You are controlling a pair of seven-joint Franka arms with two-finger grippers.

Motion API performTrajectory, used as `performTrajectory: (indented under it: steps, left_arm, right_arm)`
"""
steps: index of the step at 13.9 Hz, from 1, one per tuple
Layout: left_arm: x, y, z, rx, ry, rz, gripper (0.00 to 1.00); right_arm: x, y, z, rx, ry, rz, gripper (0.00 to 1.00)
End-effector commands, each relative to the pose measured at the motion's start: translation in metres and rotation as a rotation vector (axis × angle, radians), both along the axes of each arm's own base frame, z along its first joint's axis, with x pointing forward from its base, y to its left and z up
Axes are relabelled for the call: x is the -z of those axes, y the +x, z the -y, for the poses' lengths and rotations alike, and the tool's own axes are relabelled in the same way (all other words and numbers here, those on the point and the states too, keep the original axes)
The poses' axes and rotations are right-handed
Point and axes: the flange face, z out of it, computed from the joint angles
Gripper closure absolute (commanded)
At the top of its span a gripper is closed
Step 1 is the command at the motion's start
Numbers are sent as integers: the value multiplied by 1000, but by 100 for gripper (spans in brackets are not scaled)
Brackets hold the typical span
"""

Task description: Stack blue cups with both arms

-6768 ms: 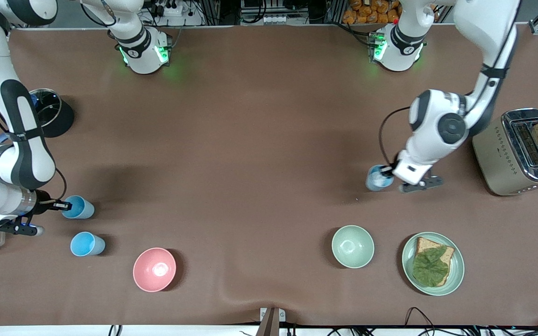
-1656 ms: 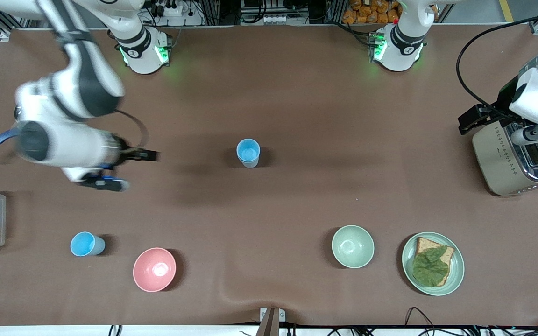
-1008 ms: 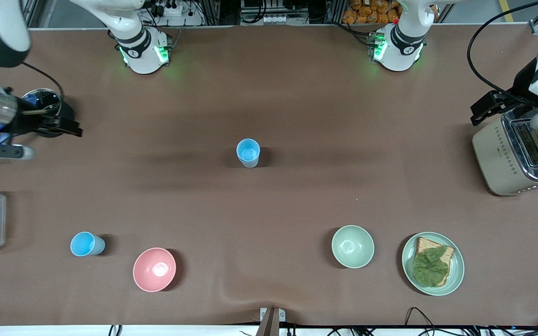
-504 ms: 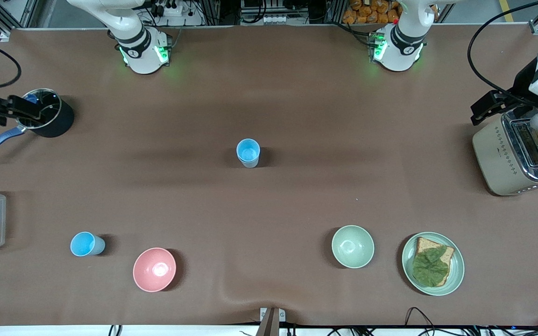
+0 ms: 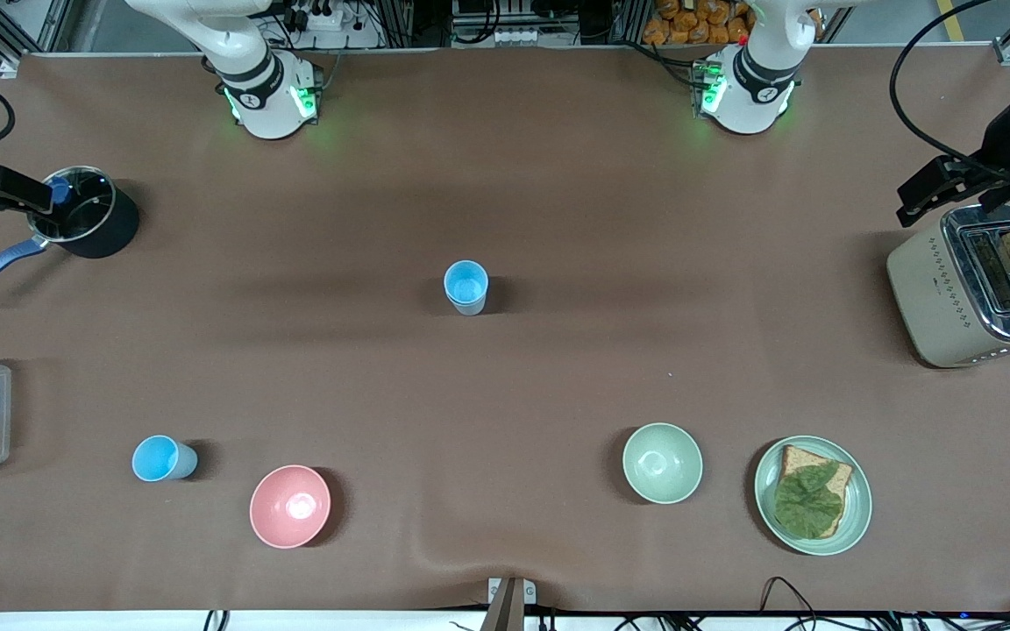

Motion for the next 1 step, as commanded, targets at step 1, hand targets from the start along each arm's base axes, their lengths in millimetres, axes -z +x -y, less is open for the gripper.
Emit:
performTrajectory:
  steps: [1]
  left_arm:
    - [-4,0,-6,25,12,-9,0]
  right_arm:
    - [-7,-5,-3,-15,2,14,0]
